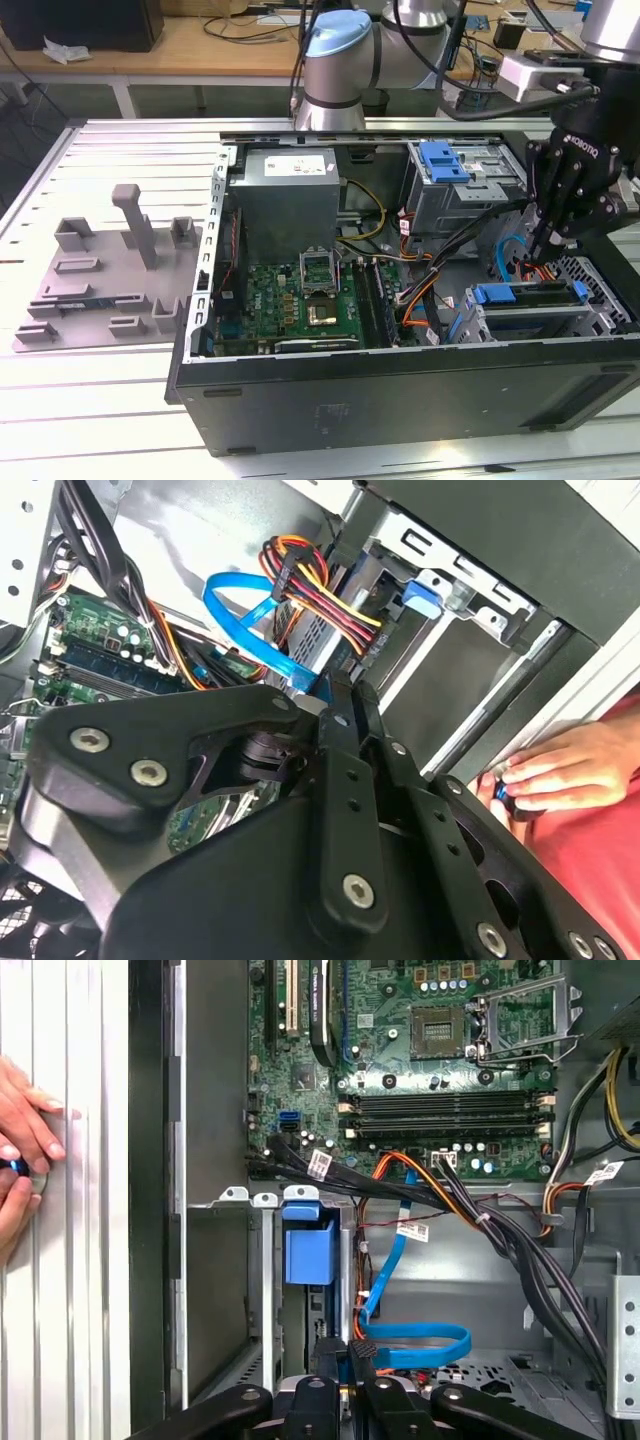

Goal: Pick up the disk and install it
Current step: 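Insert the second disk wire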

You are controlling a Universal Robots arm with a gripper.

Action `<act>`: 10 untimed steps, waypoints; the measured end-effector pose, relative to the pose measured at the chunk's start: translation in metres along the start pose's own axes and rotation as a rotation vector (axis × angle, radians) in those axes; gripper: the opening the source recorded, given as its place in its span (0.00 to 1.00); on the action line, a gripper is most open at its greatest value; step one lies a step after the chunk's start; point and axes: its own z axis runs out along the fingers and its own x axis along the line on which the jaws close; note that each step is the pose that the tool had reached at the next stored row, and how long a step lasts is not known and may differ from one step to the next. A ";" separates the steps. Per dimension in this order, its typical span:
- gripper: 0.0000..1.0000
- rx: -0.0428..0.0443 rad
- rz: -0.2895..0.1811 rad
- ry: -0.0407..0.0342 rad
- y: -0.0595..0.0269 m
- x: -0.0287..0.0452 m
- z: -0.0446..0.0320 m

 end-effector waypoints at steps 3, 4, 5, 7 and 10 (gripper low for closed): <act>0.16 -0.0004 0.002 -0.0197 -0.0001 0.0063 0.0021; 0.16 -0.0004 0.002 -0.0234 -0.0001 0.0074 0.0025; 0.16 -0.0005 0.002 -0.0271 -0.0001 0.0086 0.0029; 0.16 -0.0007 0.003 -0.0402 -0.0001 0.0125 0.0045; 0.16 -0.0008 0.004 -0.0542 -0.0002 0.0153 0.0061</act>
